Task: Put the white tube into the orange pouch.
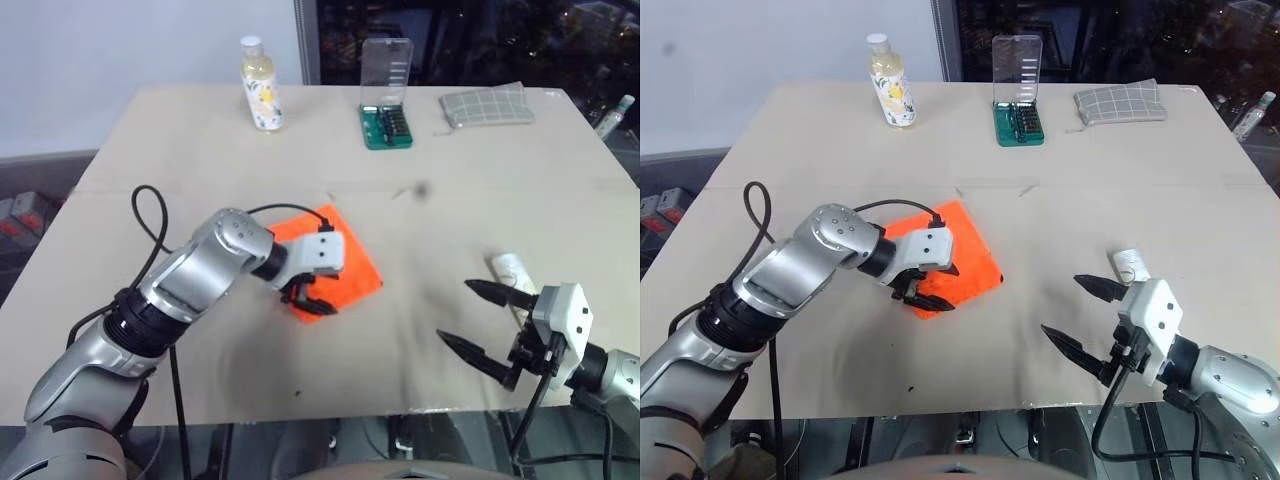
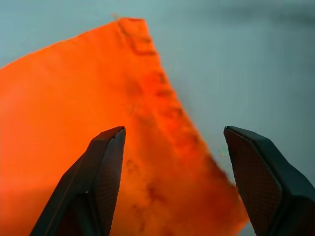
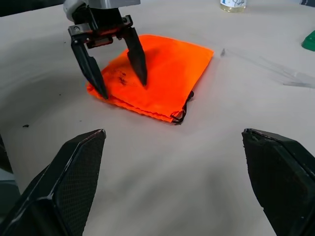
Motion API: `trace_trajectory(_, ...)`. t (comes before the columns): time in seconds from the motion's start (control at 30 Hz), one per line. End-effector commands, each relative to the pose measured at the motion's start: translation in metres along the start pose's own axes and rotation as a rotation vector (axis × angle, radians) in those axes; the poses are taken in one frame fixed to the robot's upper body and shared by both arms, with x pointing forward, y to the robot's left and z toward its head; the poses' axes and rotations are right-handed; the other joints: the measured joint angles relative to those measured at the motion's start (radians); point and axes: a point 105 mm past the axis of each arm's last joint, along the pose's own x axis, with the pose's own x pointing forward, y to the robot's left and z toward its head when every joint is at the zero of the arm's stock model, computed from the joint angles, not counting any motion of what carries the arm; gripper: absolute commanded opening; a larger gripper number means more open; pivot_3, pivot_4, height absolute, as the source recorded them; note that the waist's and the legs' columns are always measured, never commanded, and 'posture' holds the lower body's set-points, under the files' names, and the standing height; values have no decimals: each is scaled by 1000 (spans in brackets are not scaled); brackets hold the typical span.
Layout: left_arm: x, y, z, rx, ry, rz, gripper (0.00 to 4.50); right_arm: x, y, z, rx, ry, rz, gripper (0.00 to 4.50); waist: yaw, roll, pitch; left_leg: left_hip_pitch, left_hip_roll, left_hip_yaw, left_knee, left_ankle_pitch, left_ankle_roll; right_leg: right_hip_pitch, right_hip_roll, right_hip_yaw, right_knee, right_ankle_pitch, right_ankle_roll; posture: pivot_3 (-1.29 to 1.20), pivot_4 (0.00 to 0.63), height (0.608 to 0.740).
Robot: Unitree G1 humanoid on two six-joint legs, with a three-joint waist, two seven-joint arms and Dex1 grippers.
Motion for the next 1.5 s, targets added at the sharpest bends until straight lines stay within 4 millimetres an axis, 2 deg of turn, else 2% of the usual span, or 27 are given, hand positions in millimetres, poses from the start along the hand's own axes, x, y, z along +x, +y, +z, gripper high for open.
trace_trajectory(0.03, -9, 0, 3, 80, 41, 45, 3277, 2, 4, 7, -31, -26, 21, 4500, 0, 0, 0, 0, 0, 0, 0, 0, 0, 0, 0, 0, 0, 0, 0, 0, 150, 740)
trace_trajectory(0.3, -1, 7, -11, 133, 115, 135, 3277, 3, 3, 5, -28, -24, 16, 4500, 1, 0, 0, 0, 0, 0, 0, 0, 0, 0, 0, 0, 0, 0, -1, 0, 150, 740)
trace_trajectory(0.47, -7, 23, -9, 125, 111, 226, 3277, 2, 3, 3, -28, -18, 5, 4500, 2, 0, 0, 0, 0, 0, 0, 0, 0, 0, 0, 0, 0, 0, 0, 0, 150, 740)
trace_trajectory(0.57, -8, 25, -10, 119, 104, 228, 3277, 2, 2, 2, -31, -19, -1, 4500, 1, 0, 0, 0, 0, 0, 0, 0, 0, 0, 0, 0, 0, 0, 0, 0, 150, 740)
trace_trajectory(0.67, -6, 22, -13, 106, 87, 202, 2426, 2, 1, 2, -33, -19, -4, 4500, 1, 0, 0, 0, 0, 0, 0, 0, 0, 0, 0, 0, 0, 0, 0, 0, 150, 740)
trace_trajectory(0.8, 1, 19, -18, 25, 43, 158, 436, 2, 0, 0, -32, -16, -9, 4500, 0, 0, 0, 0, 0, 0, 0, 0, 0, 0, 0, 0, 0, 0, 0, 0, 150, 740)
trace_trajectory(0.83, 1, 19, -20, -5, 26, 148, 122, 2, 0, 0, -30, -14, -12, 4500, 0, 0, 0, 0, 0, 0, 0, 0, 0, 0, 0, 0, 0, 0, 0, 0, 150, 740)
trace_trajectory(0.97, 2, 18, -4, -134, -113, 94, 122, 0, -6, -5, -23, 19, -70, 4500, 2, 0, 0, 0, 0, 0, 0, 0, 0, 0, 0, 0, 0, 0, 0, 0, 150, 740)
trace_trajectory(1.1, -15, 27, 16, -244, -243, 75, 122, -6, -26, -10, -34, 56, -219, 4500, 0, 0, 0, 0, 0, 0, 1, 0, 0, 0, 0, 0, 0, 0, 0, 0, 150, 740)
trace_trajectory(1.3, -36, 37, 30, -346, -369, 68, 122, -26, -45, -26, -76, 222, -430, 4500, -1, 0, 0, 0, 0, 0, 0, 2, -4, 0, 0, 0, 1, 0, 1, 0, 150, 740)
trace_trajectory(1.37, -42, 42, 34, -378, -410, 75, 122, -34, -47, -33, 1, 271, -447, 4500, 1, 0, 0, 0, 0, 0, 1, 2, -4, 0, 0, 0, 1, 0, 1, 0, 150, 740)
trace_trajectory(1.5, -44, 44, 41, -414, -454, 70, 122, -50, -60, -51, 41, 370, -540, 4500, 0, 0, 0, 0, 0, 0, 1, 2, -4, 0, 0, 0, 1, 1, 1, 0, 150, 740)
